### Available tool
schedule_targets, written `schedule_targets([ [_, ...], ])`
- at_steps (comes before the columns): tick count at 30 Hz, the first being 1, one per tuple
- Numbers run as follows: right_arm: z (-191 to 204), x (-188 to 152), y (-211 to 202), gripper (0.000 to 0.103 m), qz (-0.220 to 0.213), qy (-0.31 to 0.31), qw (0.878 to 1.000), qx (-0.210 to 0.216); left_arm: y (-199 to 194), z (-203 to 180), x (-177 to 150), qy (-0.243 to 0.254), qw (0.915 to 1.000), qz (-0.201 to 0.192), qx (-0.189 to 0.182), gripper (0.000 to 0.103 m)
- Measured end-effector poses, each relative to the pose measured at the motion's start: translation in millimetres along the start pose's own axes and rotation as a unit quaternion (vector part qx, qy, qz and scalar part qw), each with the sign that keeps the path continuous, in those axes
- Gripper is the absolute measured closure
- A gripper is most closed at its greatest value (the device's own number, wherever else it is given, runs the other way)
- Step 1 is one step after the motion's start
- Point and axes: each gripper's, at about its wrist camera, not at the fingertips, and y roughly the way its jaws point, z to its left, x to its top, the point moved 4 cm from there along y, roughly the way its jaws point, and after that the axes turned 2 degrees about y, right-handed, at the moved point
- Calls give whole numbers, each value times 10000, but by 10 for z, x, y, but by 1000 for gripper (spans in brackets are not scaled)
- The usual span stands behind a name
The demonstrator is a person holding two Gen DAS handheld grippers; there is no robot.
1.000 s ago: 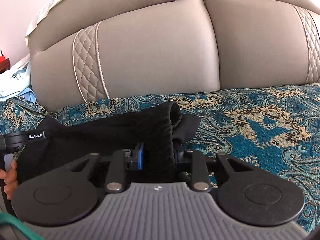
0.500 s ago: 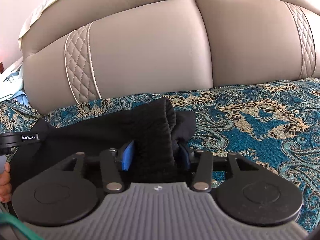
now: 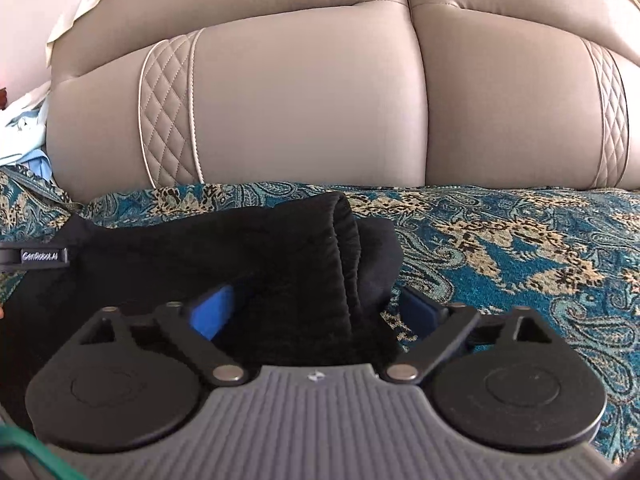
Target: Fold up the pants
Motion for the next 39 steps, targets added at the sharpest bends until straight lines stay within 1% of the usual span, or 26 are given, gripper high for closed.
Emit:
schedule_targets([
  [2, 2, -6, -3, 0, 1, -15, 10000, -18, -36, 8, -51, 52, 10000, -18, 4, 25],
  [9, -68, -65, -41, 0, 29, 42, 9998, -196, -176, 115, -181, -109, 9998, 141, -110, 24],
  [14, -146, -131, -98, 0, 88, 206, 9997, -135, -314, 142, -296, -26, 9998, 98, -142, 24],
  [20, -152, -242, -245, 0, -24, 14, 9999, -138, -480, 214, -444, -21, 9996, 91, -255, 23],
  [25, -184, -370, -370, 0, -278, -51, 9994, -176, -631, 250, -574, -31, 9995, -13, -325, 23],
  [30, -264, -444, -492, 0, -340, 255, 9990, -125, -816, 263, -701, -12, 9993, -135, -352, 23],
  [34, -266, -548, -652, 0, -495, 415, 9978, -172, -1040, 258, -816, 100, 9987, -243, -429, 23],
  [38, -196, -684, -922, 0, -910, 462, 9945, -251, -1334, 233, -964, 159, 9971, -335, -672, 21],
  [39, -161, -721, -998, 0, -1019, 424, 9936, -250, -1416, 227, -1004, 163, 9967, -368, -710, 15],
])
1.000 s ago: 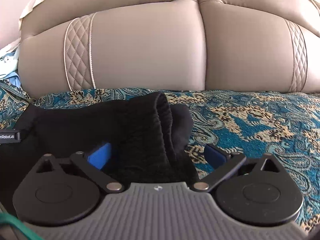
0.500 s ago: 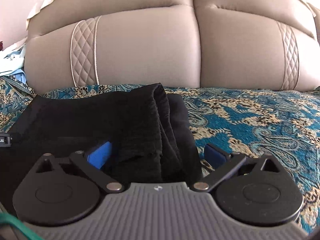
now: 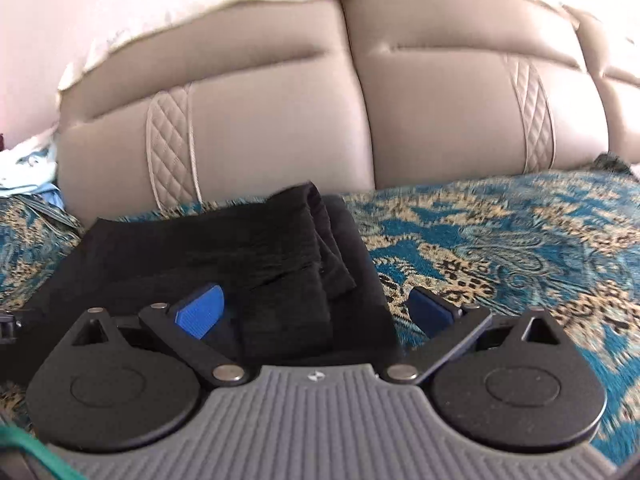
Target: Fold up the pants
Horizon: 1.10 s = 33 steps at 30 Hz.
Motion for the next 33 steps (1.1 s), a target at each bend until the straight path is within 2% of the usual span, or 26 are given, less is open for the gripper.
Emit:
schedule_targets([
  [6, 141, -125, -344, 0, -204, -152, 9995, 166, -422, -134, -267, 78, 9996, -226, -155, 11],
  [12, 172, -301, -525, 0, -55, -57, 9999, 113, -564, -265, -500, 191, 9995, -154, -201, 11],
  [18, 289, -481, -622, 0, -3, -390, 9992, 56, -519, -278, -641, 67, 9997, 53, -226, 10],
  [22, 383, -543, -600, 0, -17, -765, 9971, -50, -484, -278, -667, 25, 9998, 58, -173, 5],
  [33, 446, -574, -507, 0, 101, -804, 9967, -97, -343, -206, -651, -357, 9988, 146, -294, 0],
])
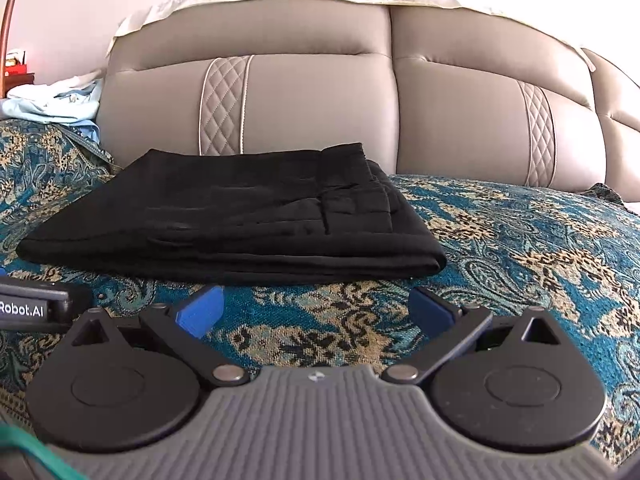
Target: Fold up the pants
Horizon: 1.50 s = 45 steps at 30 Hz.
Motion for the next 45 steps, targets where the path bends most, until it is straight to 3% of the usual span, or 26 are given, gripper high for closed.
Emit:
schedule_targets([
  [45, 91, -16, 75, 0, 18, -120, 9999, -61, 88, 19, 8, 49, 9998, -99, -149, 0],
])
